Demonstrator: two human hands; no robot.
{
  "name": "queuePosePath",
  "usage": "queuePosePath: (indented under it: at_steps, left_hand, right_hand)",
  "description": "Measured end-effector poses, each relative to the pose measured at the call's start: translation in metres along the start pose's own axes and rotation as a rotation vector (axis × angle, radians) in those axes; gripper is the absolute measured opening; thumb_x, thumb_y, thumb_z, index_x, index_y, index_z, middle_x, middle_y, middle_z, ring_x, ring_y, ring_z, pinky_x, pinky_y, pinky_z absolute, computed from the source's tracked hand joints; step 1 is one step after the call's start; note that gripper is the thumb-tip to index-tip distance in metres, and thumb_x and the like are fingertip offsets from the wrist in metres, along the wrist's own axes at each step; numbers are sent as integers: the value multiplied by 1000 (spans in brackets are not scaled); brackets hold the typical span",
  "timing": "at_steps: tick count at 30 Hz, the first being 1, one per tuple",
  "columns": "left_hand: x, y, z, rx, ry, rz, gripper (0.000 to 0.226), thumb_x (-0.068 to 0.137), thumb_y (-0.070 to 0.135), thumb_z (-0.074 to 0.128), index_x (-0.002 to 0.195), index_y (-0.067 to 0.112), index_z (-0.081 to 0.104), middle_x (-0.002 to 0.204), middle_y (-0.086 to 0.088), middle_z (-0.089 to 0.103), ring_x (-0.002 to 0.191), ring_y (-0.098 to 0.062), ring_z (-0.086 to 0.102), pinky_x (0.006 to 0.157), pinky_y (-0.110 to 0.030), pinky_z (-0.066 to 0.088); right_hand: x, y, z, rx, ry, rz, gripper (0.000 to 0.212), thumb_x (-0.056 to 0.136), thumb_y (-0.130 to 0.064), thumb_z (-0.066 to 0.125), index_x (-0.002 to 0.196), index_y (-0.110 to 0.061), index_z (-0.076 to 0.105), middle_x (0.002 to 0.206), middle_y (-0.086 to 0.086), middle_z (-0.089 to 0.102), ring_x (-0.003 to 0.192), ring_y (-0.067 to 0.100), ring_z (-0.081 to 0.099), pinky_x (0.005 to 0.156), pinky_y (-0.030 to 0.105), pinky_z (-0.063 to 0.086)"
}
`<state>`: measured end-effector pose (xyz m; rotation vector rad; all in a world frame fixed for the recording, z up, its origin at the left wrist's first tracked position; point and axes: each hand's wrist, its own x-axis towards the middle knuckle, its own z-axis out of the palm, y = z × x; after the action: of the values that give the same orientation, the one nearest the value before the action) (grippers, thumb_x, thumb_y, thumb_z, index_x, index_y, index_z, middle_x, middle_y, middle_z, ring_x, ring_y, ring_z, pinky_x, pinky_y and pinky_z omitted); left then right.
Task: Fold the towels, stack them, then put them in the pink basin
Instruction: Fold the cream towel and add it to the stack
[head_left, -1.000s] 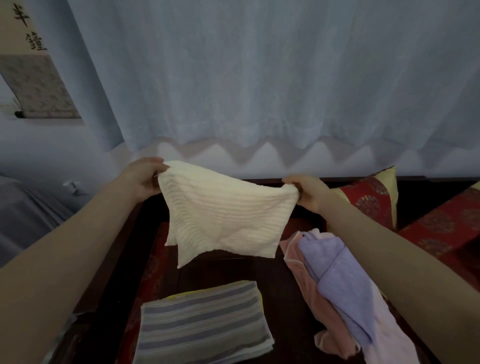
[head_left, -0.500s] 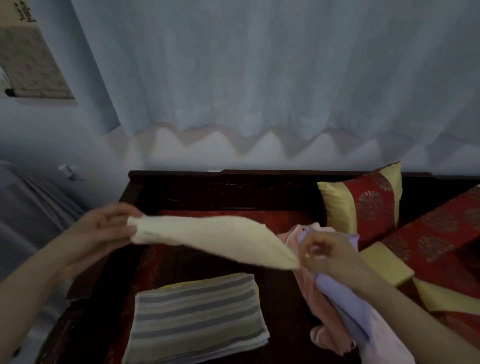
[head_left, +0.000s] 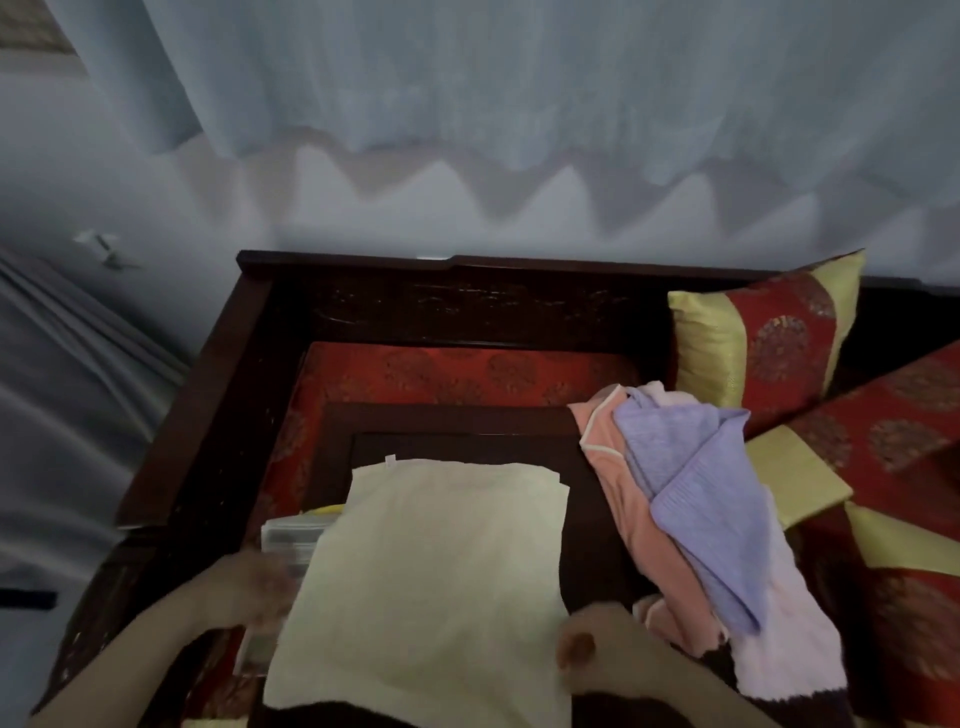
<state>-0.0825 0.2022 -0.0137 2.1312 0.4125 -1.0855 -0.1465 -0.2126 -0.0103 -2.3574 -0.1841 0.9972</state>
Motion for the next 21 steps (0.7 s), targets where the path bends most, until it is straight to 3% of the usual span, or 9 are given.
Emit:
queuePosePath:
  at_steps: [1,2,4,6,9,12,16,18,21]
  left_hand:
    - [13,10,-6,143,102,51,16,80,4,65,68,13,65,68,-3,68,64,-15,64,60,-20,51]
    - [24,21,-10,319,231,133,10,83,11,63,75,17,65,81,-4,71,78,-18,66,72,-23,52]
    - [50,46,-10,375,377,301,11,85,11,60,90,16,69,96,-6,72,92,-22,66,83,-29,49]
    - [75,72,-4,343,437,399,20,87,6,54,100,11,69,101,-9,71,95,-26,65,82,-30,47]
    - [110,93,9,382,393,434,25,85,7,59,109,5,66,106,-16,64,102,-31,60,84,-28,41]
    - [134,97,15,422,424,313,37,80,25,68,115,14,60,112,-11,54,110,-29,50,95,-36,43]
    - [146,104,18,432,429,246,29,73,37,72,93,29,51,89,5,54,95,-21,51,87,-42,48]
    - [148,108,15,392,393,294,20,69,33,73,72,31,54,75,6,59,81,-19,57,77,-36,51]
    - [148,110,2,388,383,455,30,67,21,76,58,35,51,74,0,61,72,-18,58,62,-23,42]
  right_hand:
    - [9,9,2,45,84,-13,10,72,-22,72,69,-31,67,64,-19,64,68,-11,60,69,10,44]
    - [19,10,-3,87,138,0,11,70,-23,73,68,-33,67,71,-21,68,71,-4,63,71,16,49]
    - [58,16,-23,81,373,8,3,72,-26,68,73,-23,70,79,-8,72,76,8,67,77,30,52]
    - [93,16,-44,77,525,56,9,75,-22,66,80,-17,70,82,0,68,78,19,65,77,31,49]
    - [135,21,-58,8,517,141,20,79,-18,65,100,-16,65,93,2,54,83,18,54,79,27,44]
    - [156,25,-60,-61,464,228,38,80,-28,64,116,-16,56,111,6,50,103,22,52,90,34,45]
    - [170,34,-59,-3,455,263,38,76,-27,68,108,-17,52,99,4,55,95,23,56,77,32,46]
    - [172,36,-63,67,450,225,23,72,-24,71,86,-22,53,85,2,59,79,19,56,66,28,42]
    - [167,37,-70,80,561,152,19,68,-17,73,67,-25,55,80,3,61,68,15,54,61,27,38]
